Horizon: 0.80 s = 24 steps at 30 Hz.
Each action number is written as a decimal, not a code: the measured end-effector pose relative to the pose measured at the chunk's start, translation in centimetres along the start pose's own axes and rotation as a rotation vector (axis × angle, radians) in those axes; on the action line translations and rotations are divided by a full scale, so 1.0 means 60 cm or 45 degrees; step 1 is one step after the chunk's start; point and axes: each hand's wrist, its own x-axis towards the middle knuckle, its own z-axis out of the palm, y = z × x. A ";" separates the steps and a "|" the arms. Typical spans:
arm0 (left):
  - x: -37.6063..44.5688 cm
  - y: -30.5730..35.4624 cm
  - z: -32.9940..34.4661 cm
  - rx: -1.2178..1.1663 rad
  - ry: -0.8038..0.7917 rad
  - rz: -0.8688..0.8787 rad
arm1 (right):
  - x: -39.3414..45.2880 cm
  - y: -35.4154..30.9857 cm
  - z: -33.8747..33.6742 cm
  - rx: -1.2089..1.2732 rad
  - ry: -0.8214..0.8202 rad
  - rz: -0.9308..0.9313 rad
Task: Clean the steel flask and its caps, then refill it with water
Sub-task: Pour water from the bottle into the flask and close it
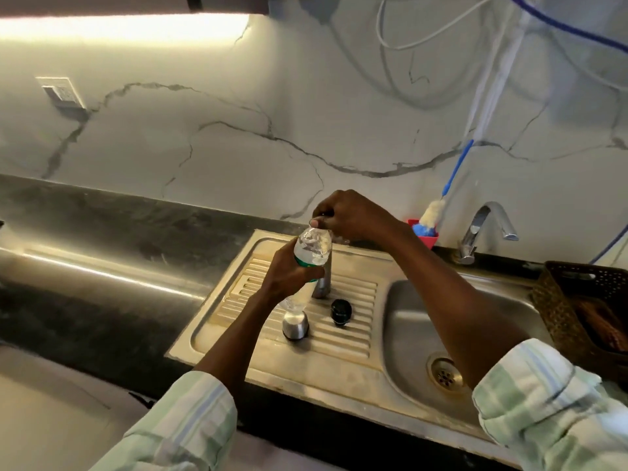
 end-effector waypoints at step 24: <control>0.202 -0.081 -0.151 0.581 -0.389 0.321 | 0.091 0.070 0.212 0.297 0.554 0.800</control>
